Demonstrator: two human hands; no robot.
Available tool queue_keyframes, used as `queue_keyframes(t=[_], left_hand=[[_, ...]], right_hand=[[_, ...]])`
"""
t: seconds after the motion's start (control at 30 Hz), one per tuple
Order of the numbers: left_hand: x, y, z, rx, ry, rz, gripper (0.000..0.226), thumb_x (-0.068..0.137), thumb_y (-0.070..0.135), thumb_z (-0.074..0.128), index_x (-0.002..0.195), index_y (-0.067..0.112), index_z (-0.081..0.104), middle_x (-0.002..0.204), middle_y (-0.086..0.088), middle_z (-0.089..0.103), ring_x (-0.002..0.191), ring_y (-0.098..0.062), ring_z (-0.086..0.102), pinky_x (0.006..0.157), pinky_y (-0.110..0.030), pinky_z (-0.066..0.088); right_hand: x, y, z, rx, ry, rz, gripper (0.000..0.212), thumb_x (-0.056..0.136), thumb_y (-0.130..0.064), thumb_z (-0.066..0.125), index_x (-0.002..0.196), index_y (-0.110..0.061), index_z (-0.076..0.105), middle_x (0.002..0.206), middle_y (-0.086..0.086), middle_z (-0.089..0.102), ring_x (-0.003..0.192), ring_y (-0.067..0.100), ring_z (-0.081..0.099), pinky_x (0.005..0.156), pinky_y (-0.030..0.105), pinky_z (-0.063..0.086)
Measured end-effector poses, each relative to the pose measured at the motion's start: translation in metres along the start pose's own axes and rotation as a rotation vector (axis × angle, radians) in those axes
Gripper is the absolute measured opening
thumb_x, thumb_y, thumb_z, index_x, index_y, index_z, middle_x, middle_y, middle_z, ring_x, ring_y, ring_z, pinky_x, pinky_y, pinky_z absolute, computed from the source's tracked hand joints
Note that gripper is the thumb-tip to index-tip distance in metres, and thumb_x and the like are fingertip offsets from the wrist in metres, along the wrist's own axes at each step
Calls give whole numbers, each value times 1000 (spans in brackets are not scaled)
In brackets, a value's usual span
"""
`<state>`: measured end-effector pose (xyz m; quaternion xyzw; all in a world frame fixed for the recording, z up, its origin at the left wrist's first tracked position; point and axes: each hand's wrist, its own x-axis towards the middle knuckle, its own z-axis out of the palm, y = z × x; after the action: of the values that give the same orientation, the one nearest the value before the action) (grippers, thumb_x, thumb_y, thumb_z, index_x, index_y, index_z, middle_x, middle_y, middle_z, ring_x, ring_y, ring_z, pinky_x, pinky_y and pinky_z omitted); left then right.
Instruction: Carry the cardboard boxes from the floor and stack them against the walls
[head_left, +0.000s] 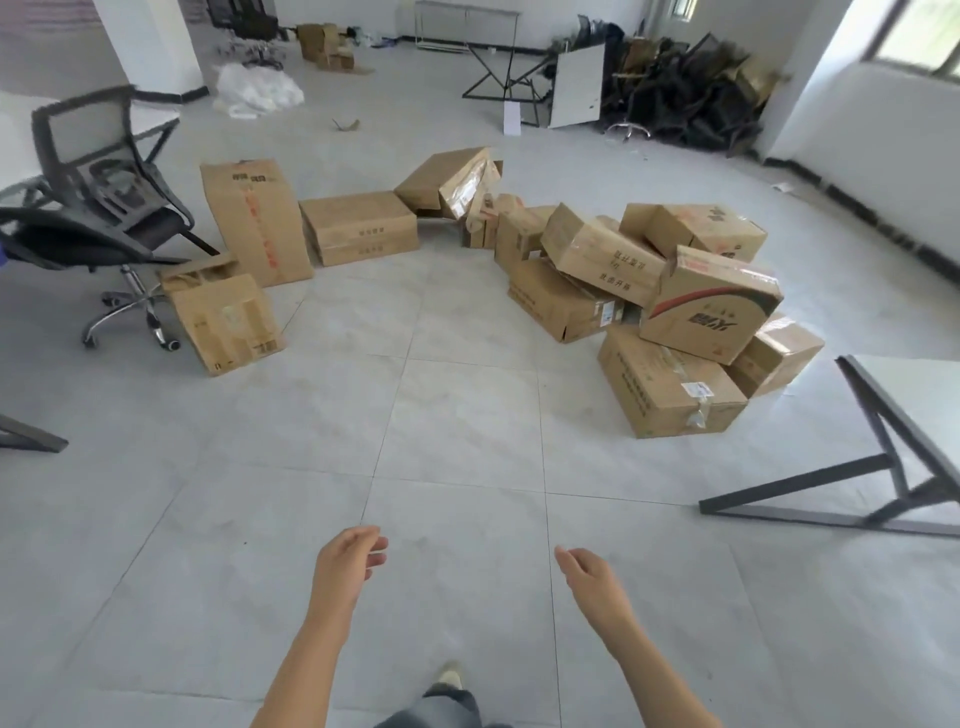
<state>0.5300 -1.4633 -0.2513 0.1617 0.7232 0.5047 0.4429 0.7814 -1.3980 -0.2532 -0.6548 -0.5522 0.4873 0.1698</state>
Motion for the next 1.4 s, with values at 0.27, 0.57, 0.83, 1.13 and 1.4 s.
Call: queue_keyframes(t=[0.27, 0.57, 0.83, 1.13, 1.4], left_hand=[[113, 84, 95, 98, -160, 7, 13, 93, 14, 53, 83, 13, 63, 86, -6, 66, 77, -19, 61, 74, -28, 43], [243, 143, 211, 187, -182, -11, 15, 92, 13, 52, 81, 11, 62, 85, -6, 66, 77, -20, 61, 72, -27, 42], [346, 234, 345, 165, -215, 49, 15, 93, 13, 53, 82, 12, 63, 86, -6, 66, 76, -18, 62, 72, -26, 43], [476, 288, 415, 149, -125, -19, 12, 93, 12, 53, 86, 8, 62, 86, -8, 66, 79, -23, 61, 72, -28, 44], [630, 388, 495, 133, -158, 2, 17, 93, 9, 51, 79, 11, 60, 81, -7, 64, 73, -21, 59, 68, -26, 41]], right_hand=[[111, -62, -42, 195, 112, 68, 20, 97, -31, 45, 90, -15, 56, 82, -5, 55, 82, 12, 52, 64, 20, 39], [284, -86, -86, 159, 107, 120, 15, 95, -28, 49, 99, -15, 55, 86, -7, 57, 84, 12, 54, 69, 25, 40], [457, -169, -184, 222, 162, 21, 9, 93, -20, 53, 100, -14, 57, 86, -7, 58, 87, 15, 54, 74, 26, 39], [597, -187, -202, 110, 31, 203, 33, 93, -21, 53, 121, -5, 54, 105, 5, 60, 95, 18, 55, 79, 26, 39], [751, -270, -233, 124, 112, 202, 28, 93, -23, 53, 117, -9, 57, 103, 1, 59, 98, 17, 56, 80, 26, 40]])
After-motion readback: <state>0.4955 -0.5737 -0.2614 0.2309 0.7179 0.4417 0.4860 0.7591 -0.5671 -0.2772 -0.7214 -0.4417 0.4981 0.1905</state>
